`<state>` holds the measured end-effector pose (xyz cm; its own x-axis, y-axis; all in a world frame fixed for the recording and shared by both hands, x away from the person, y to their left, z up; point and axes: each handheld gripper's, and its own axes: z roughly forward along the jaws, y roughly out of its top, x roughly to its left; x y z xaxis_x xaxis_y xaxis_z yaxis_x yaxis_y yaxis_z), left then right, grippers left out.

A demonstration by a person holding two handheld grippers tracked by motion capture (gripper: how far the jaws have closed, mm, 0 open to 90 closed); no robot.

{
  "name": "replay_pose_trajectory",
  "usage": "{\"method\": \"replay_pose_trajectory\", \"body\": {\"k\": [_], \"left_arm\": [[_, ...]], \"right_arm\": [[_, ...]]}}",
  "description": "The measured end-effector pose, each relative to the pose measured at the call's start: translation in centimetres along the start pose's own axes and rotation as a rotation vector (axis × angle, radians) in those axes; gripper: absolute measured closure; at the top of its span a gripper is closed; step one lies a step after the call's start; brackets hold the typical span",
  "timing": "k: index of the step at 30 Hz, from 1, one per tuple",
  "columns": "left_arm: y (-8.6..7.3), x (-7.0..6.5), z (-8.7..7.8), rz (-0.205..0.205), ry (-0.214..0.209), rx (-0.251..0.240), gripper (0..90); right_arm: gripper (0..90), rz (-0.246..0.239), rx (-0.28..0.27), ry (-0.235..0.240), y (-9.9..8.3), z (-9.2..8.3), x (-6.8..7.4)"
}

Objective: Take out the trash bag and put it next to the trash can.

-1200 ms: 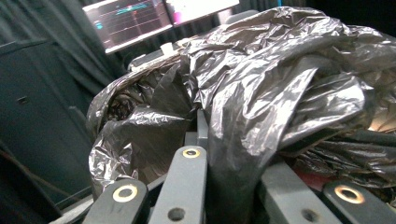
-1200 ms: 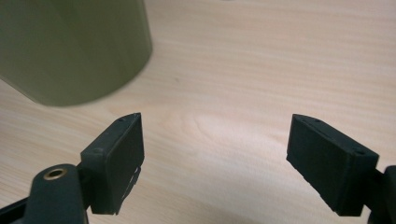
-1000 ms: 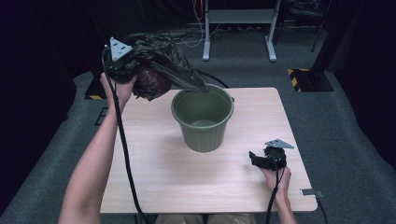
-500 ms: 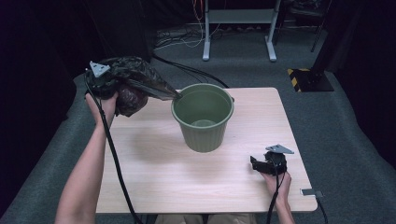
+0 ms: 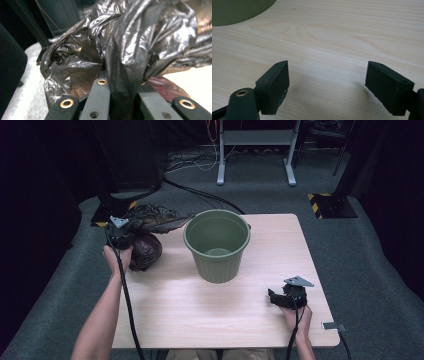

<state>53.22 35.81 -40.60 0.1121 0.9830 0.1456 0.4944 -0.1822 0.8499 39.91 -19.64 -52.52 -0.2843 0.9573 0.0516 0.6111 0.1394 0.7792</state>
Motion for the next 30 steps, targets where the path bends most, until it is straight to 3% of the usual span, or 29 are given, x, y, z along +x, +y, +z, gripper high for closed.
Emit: {"method": "replay_pose_trajectory", "body": {"k": [4,7,8,12,16,17,18,20,21,26,30], "left_arm": [[-1.5,-1.3,1.2,0.037,-0.017,0.053,89.1],[-1.8,-1.9,1.5,0.045,-0.014,0.06,87.2],[-1.7,-2.1,1.5,0.044,-0.018,0.059,84.1],[-1.3,-2.4,0.9,0.052,-0.015,0.052,57.0],[-0.7,-2.5,-1.0,0.035,-0.002,0.01,23.9],[-0.6,-2.5,-1.4,0.035,-0.009,0.005,23.9],[-0.5,-2.5,-1.9,0.03,-0.021,0.003,17.6],[-0.4,-2.7,-3.1,0.037,-0.03,-0.007,15.3],[-0.5,-2.8,-4.5,0.047,-0.049,-0.027,13.7],[-1.0,-3.2,-6.3,0.071,-0.085,-0.023,7.4],[-2.2,-3.7,-8.0,0.078,-0.132,-0.012,2.2]], "right_arm": [[19.0,-0.01,-0.005,-0.001,0.0,0.0,0.0],[19.2,-0.012,-0.002,-0.003,-0.1,0.0,0.1],[19.2,-0.01,-0.003,-0.004,-0.1,0.0,0.1],[19.2,-0.001,-0.009,0.001,-0.1,0.0,0.1],[19.1,0.002,-0.011,0.005,-0.1,-0.1,0.0],[19.1,0.002,-0.011,0.005,-0.1,-0.1,0.0],[19.1,0.003,-0.011,0.005,-0.1,-0.1,0.0],[19.1,0.0,-0.012,0.004,-0.1,-0.1,0.0],[19.1,0.001,-0.012,0.004,-0.1,-0.1,0.0],[19.1,0.005,-0.01,0.007,-0.1,-0.1,0.0],[19.2,0.003,-0.006,0.005,-0.1,0.0,0.0]]}}
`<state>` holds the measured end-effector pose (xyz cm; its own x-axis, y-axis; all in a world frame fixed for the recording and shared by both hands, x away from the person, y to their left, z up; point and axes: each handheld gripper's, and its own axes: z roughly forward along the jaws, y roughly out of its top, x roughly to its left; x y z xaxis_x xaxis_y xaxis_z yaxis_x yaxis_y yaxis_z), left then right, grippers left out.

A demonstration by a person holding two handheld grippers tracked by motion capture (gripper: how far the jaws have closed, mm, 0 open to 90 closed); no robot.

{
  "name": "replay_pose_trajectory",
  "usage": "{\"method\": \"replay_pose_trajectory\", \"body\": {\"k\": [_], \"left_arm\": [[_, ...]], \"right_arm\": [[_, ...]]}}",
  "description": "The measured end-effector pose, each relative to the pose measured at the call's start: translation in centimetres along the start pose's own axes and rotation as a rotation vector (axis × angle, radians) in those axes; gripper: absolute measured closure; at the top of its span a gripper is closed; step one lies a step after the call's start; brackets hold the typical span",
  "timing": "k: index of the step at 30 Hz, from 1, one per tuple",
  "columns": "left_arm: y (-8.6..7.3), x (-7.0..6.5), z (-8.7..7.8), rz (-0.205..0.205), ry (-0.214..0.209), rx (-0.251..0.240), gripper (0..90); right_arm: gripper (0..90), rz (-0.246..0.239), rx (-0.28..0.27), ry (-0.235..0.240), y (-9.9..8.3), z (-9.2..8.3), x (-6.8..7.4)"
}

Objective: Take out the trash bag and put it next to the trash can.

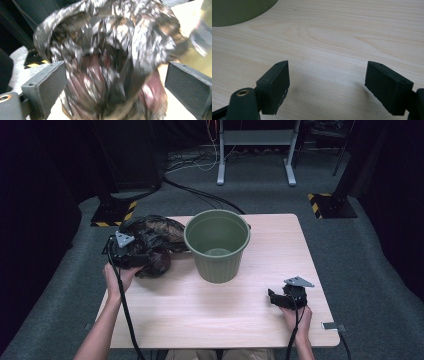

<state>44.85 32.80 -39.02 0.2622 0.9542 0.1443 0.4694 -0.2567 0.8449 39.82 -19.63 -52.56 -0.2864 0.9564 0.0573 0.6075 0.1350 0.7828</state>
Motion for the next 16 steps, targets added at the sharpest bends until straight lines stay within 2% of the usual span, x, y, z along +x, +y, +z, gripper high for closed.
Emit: {"method": "replay_pose_trajectory", "body": {"k": [1,2,4,7,8,9,10,11,12,13,16], "left_arm": [[0.0,0.0,0.0,0.0,0.0,0.0,1.6],[-1.0,-0.4,-0.7,-0.007,-0.019,-0.002,1.2],[-1.4,-0.5,-0.9,-0.01,-0.022,-0.005,0.0],[-4.5,-1.3,-1.7,-0.042,-0.05,0.0,0.0],[-5.6,-1.5,-1.6,-0.048,-0.057,0.02,0.0],[-5.6,-1.5,-1.6,-0.048,-0.057,0.02,0.0],[-8.4,-1.8,-0.8,-0.058,-0.064,0.086,0.0],[-9.3,-1.9,-0.3,-0.072,-0.071,0.106,0.0],[-9.3,-1.9,-0.3,-0.072,-0.071,0.106,0.0],[-11.8,-2.1,1.2,-0.088,-0.086,0.184,0.0],[-13.2,-2.3,2.0,-0.101,-0.092,0.22,0.0]], "right_arm": [[19.2,0.0,0.0,0.0,0.0,0.0,0.0],[19.2,0.0,-0.001,0.002,0.0,0.0,0.0],[19.2,0.001,-0.001,0.002,0.0,0.0,0.0],[19.0,-0.001,0.006,0.002,0.0,0.1,0.0],[19.0,-0.003,0.006,0.001,0.0,0.1,0.0],[19.0,-0.003,0.007,0.002,0.0,0.1,0.0],[19.0,-0.003,0.01,0.004,0.0,0.1,0.0],[18.9,-0.006,0.014,0.003,0.0,0.1,0.0],[18.9,-0.006,0.014,0.003,0.0,0.1,0.0],[18.3,-0.011,0.023,0.004,0.1,0.3,0.0],[16.5,-0.012,0.043,0.009,0.2,0.4,0.0]]}}
